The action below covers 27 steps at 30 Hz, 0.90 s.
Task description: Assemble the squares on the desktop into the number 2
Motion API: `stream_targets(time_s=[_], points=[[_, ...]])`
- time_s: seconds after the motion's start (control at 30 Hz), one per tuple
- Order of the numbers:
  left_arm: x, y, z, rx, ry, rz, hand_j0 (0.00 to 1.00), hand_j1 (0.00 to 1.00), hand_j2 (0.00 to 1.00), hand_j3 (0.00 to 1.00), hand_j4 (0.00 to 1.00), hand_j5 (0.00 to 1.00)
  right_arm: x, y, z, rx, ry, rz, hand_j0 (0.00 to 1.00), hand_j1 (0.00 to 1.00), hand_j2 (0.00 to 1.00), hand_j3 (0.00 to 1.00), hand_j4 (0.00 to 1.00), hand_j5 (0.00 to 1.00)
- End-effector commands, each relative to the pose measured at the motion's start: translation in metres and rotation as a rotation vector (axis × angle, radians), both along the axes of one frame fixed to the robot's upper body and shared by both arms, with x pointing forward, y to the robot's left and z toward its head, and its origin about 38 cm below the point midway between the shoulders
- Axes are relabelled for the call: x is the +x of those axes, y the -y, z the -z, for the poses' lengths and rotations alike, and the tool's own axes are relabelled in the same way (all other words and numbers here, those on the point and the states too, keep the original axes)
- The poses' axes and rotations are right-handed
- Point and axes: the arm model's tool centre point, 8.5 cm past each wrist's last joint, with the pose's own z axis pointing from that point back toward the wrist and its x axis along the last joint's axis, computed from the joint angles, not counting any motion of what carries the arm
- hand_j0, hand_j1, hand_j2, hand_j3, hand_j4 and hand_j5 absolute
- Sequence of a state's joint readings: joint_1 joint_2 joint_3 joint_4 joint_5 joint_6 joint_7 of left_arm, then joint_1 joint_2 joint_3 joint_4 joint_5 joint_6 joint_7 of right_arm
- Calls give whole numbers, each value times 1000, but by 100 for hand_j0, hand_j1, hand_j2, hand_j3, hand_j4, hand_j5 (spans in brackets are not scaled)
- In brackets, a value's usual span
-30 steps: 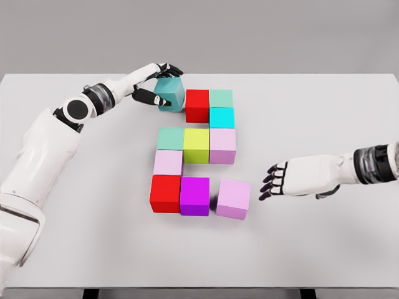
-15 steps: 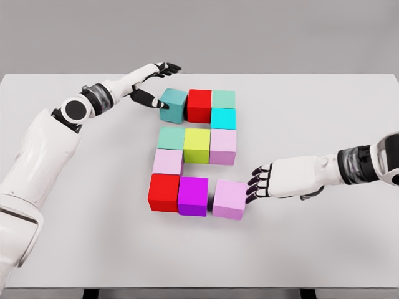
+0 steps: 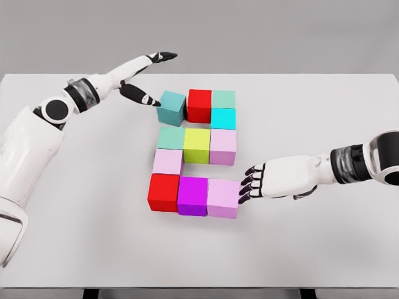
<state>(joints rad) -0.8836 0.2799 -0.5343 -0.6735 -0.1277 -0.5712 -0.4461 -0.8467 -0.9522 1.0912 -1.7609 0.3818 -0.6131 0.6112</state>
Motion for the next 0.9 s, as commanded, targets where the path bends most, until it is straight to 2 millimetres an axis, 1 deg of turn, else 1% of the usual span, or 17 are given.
stream_targets(time_s=[0.0, 0.03, 0.1, 0.17, 0.2, 0.23, 0.27, 0.3, 0.33, 0.4, 0.5, 0.53, 0.63, 0.7, 0.8, 0.87], points=[[-2, 3, 6, 17, -14, 12, 100, 100, 100, 100, 100, 100, 0, 0, -1, 4, -1, 4, 100, 100, 100, 100, 100, 100], [-2, 6, 9, 34, -21, 22, 100, 100, 100, 100, 100, 100, 1, 1, -1, 3, 1, 6, 100, 100, 100, 100, 100, 100], [-2, 6, 10, 39, -25, 21, 100, 100, 100, 100, 100, 100, 2, 6, -5, -2, 9, 16, 100, 100, 100, 100, 100, 100], [-3, 8, 15, 48, -39, 22, 100, 100, 100, 100, 100, 100, 3, 14, -6, -14, 12, 34, 100, 100, 100, 100, 100, 100], [-3, 9, 20, 55, -50, 19, 100, 100, 100, 100, 100, 100, 4, 22, -7, -28, 15, 52, 100, 100, 100, 100, 100, 100], [-3, 9, 21, 62, -49, 17, 100, 100, 100, 100, 100, 100, 5, 28, -8, -36, 17, 67, 100, 100, 100, 100, 100, 100], [-3, 9, 20, 60, -47, 16, 100, 100, 100, 100, 100, 100, 10, 35, -16, -34, 40, 91, 100, 100, 100, 100, 100, 100], [-3, 9, 20, 58, -48, 15, 100, 100, 100, 100, 100, 100, 12, 37, -21, -28, 51, 98, 100, 100, 100, 100, 100, 100], [-2, 9, 22, 60, -54, 10, 100, 100, 100, 100, 100, 100, 12, 37, -21, -27, 52, 97, 100, 100, 100, 100, 100, 100], [-3, 18, 23, 52, -56, 23, 100, 100, 100, 100, 100, 100, 11, 35, -21, -25, 51, 93, 100, 100, 100, 100, 100, 100], [-3, 32, 33, 61, -82, 31, 100, 100, 100, 100, 100, 100, 7, 28, -17, -16, 40, 71, 100, 100, 100, 100, 100, 100], [-3, 34, 35, 71, -88, 29, 100, 100, 100, 100, 100, 100, 7, 24, -15, -10, 36, 63, 100, 100, 100, 100, 100, 100], [-3, 35, 36, 86, -85, 34, 100, 100, 100, 100, 100, 100, 5, 14, -11, 6, 24, 44, 100, 100, 100, 100, 100, 100], [0, 35, 30, 93, -72, 35, 100, 100, 100, 100, 100, 100, 5, 13, -11, 7, 24, 42, 100, 100, 100, 100, 100, 100], [4, 34, 33, 132, -89, 20, 100, 100, 100, 100, 100, 100, 5, 9, -10, 15, 23, 34, 100, 100, 100, 100, 100, 100], [5, 39, 34, 135, -77, 16, 100, 100, 100, 100, 100, 100, 5, 9, -10, 15, 23, 34, 100, 100, 100, 100, 100, 100]])
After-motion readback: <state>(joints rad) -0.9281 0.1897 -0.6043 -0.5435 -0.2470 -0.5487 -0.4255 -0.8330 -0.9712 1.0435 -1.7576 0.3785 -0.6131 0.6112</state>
